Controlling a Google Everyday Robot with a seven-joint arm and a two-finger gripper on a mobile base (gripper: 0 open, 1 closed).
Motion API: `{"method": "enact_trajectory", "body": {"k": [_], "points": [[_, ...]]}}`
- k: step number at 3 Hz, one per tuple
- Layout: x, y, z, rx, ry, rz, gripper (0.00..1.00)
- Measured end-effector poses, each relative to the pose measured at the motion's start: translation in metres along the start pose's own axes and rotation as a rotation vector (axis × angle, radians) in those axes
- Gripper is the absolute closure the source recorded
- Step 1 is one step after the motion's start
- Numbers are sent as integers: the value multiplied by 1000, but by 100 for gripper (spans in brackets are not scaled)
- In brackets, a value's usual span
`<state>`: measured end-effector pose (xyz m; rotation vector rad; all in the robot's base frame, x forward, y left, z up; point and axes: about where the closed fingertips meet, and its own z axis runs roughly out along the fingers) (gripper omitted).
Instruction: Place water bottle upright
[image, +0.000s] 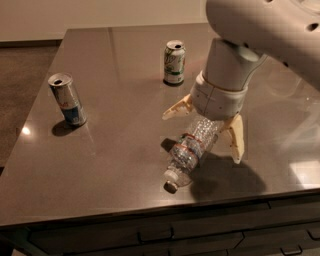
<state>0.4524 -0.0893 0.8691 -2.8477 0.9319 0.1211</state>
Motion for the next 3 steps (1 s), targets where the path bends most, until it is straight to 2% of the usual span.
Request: {"method": "enact_trajectory", "body": {"k": [1, 2, 3], "points": [[-10, -2, 11, -5, -6, -49, 0], [-16, -5, 18, -20, 5, -75, 17], [-19, -9, 20, -44, 21, -74, 40]]}}
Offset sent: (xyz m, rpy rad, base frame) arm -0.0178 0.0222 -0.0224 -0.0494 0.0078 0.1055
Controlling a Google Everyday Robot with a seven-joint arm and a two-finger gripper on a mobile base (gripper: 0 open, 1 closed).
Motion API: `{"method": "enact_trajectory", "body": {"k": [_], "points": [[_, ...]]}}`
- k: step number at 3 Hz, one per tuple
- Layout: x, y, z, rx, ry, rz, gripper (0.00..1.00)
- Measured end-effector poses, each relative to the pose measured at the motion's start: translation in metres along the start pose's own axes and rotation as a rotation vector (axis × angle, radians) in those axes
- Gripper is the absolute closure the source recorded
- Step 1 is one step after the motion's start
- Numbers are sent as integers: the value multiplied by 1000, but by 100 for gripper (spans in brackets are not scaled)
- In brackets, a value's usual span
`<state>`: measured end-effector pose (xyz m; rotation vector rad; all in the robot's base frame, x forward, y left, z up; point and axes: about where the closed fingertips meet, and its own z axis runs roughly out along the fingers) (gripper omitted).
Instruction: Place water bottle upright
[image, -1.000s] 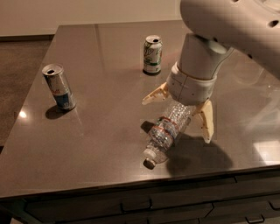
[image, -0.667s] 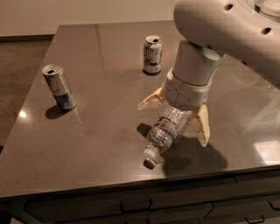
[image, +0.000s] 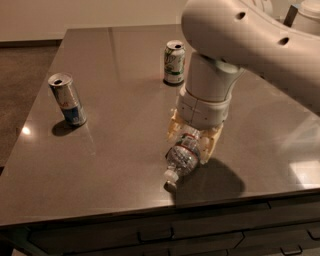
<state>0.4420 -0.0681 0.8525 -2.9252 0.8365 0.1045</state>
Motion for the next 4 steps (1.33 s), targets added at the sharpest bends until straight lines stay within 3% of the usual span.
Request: {"method": "enact_trajectory", "body": {"k": [1, 2, 3, 4], "points": [[4, -7, -5, -5, 4, 49, 64], [12, -15, -24, 47, -56, 187, 87], [22, -25, -54, 155, -186, 383, 100], [23, -38, -78, 275, -358, 534, 100]]}}
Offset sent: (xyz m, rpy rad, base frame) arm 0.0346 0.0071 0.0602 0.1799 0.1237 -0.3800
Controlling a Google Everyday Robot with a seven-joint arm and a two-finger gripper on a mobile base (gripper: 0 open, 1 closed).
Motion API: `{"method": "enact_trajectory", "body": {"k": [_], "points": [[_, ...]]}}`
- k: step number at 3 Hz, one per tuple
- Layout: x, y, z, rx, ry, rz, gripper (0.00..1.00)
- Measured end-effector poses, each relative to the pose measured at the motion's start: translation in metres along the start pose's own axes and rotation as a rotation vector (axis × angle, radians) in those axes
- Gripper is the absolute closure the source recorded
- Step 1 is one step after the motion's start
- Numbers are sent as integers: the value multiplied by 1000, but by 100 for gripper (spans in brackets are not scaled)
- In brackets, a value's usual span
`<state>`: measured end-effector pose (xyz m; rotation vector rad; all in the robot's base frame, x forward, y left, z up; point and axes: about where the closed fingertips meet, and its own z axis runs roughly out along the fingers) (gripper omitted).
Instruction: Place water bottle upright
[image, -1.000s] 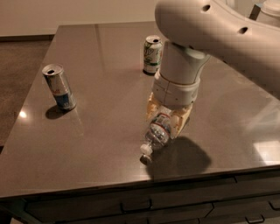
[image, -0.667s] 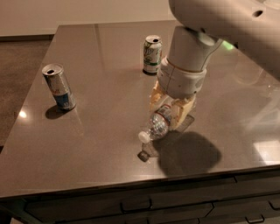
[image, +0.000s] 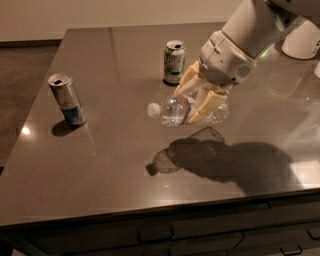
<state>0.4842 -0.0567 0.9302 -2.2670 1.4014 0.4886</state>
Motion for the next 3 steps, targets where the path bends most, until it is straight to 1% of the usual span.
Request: {"method": "enact_trajectory", "body": {"k": [1, 2, 3], "points": [[-16, -8, -6, 84, -207, 110, 100], [-30, -15, -10, 167, -414, 175, 100], [-35, -20, -18, 260, -608, 240, 100]]}}
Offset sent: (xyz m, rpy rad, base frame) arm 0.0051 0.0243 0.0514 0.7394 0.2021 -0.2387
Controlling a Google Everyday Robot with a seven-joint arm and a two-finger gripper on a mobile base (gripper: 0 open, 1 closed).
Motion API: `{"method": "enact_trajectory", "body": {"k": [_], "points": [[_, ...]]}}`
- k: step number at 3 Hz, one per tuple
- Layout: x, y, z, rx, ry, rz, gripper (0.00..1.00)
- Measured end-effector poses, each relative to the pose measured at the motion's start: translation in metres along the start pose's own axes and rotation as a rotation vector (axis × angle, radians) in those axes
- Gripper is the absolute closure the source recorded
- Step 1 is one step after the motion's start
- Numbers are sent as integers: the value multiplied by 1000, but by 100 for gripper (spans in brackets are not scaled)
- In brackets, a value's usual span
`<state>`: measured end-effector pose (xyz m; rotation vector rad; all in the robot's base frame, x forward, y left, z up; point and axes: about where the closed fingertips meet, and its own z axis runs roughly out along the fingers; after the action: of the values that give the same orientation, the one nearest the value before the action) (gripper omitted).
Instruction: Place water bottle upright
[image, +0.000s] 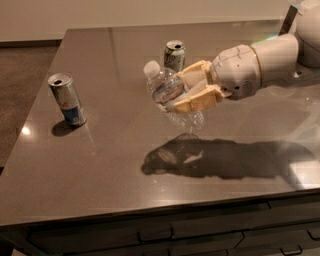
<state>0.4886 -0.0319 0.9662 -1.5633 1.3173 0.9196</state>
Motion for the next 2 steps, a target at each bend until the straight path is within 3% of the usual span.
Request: {"method": "enact_trajectory", "body": {"k": [2], "points": [[2, -13, -17, 132, -285, 117, 100]]}}
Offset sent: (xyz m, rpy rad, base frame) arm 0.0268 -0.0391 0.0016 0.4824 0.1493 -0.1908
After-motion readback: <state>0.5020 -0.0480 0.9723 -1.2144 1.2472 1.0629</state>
